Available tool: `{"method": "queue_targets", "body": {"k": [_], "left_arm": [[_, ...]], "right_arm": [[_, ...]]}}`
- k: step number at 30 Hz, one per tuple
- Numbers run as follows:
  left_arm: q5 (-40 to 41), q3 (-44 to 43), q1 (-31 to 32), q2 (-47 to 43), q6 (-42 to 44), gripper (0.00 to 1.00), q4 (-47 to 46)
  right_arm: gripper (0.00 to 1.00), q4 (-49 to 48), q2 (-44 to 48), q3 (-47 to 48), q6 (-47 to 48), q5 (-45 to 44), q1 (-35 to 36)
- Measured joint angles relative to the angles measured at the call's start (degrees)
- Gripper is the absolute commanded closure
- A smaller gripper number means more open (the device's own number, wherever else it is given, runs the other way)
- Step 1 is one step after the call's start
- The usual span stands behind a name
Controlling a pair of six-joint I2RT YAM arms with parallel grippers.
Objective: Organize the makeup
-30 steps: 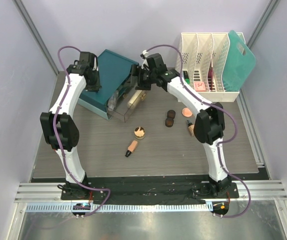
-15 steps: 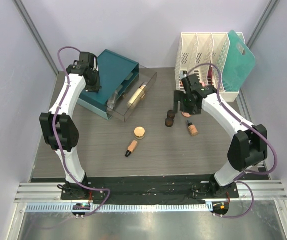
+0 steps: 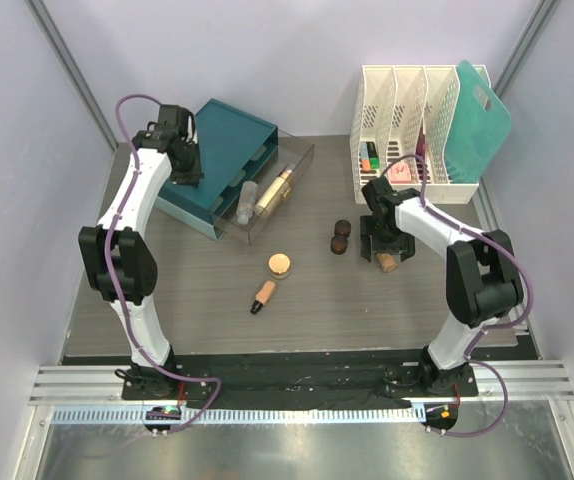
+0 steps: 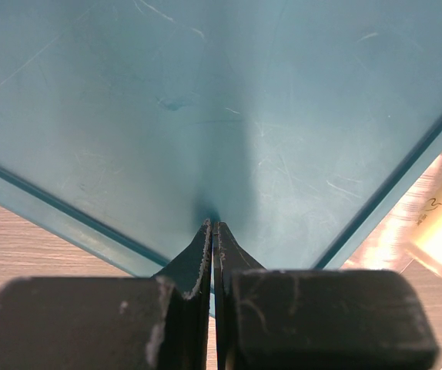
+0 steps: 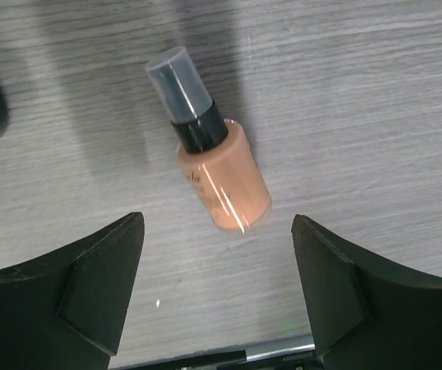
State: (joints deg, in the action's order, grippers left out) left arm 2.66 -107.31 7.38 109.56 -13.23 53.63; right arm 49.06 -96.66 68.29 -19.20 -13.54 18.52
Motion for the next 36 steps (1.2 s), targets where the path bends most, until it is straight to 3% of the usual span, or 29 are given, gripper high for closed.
{"method": "queue_targets", "body": {"k": [4,5,7,8,10,23,31,36], "left_arm": [[-0.3,0.0,0.0,0.0,0.0,1.00,0.0],[-0.3,0.0,0.0,0.0,0.0,1.00,0.0],[-0.3,0.0,0.0,-0.1,0.0,1.00,0.1],[-0.3,0.0,0.0,-0.1,0.0,1.00,0.1],[-0.4,0.0,0.0,-0.1,0.0,1.00,0.2],[-0.4,-0.2,0.0,-0.1,0.0,1.00,0.9],[-0.4,-1.7,0.0,0.4,0.0,1.00,3.7],[-0.5,-1.9,0.0,0.4,0.0,1.00,4.4]], "right_arm": [[0.22,-2.3,-4.0,-1.0,0.7,-0.4,-0.4],[0.28,-3.0,-5.0,-1.3,0.9,-0.3,-0.5],[0.62,-3.9,-6.6,-1.8,1.1,0.1,-0.9],[0.89,-4.0,-6.6,-1.7,1.5,0.5,-1.0],[0.99,-4.8,-6.8,-1.6,1.7,0.4,-1.2],[0.99,-5.2,-3.9,0.6,1.9,6.0,-1.8],[0.99,-6.3,-3.8,19.7,1.5,16.3,-1.0],[0.99,-7.9,-10.4,35.6,1.0,21.2,1.7]]}}
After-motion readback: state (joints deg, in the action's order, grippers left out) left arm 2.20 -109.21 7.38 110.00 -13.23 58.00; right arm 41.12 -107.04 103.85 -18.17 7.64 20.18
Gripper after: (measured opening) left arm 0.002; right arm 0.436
